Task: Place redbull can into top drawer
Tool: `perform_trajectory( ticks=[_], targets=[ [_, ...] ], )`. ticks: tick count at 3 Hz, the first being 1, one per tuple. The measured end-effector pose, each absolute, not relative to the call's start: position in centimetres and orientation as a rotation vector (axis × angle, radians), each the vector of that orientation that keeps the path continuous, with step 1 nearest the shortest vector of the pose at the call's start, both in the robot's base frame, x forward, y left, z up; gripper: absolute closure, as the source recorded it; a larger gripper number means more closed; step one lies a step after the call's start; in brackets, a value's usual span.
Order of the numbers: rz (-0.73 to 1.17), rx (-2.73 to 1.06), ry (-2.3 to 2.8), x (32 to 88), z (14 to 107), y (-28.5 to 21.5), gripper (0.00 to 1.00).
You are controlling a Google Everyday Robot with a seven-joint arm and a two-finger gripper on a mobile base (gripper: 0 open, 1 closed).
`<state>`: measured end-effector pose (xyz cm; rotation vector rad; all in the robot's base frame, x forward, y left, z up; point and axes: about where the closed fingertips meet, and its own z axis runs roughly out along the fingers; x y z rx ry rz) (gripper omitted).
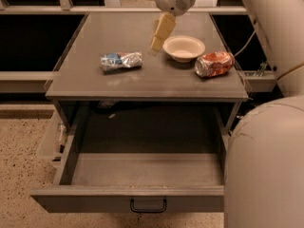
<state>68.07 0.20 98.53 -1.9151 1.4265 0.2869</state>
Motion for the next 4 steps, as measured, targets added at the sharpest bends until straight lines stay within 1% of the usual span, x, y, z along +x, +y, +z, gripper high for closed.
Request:
perform_trajectory(
  ticks=[2,4],
  targets=[
    [0.498,-1.872,1.417,70.4,93.5,3.1,0.00],
    [0.674,-1.847,1.434,71.1,89.0,5.7,0.00]
  ],
)
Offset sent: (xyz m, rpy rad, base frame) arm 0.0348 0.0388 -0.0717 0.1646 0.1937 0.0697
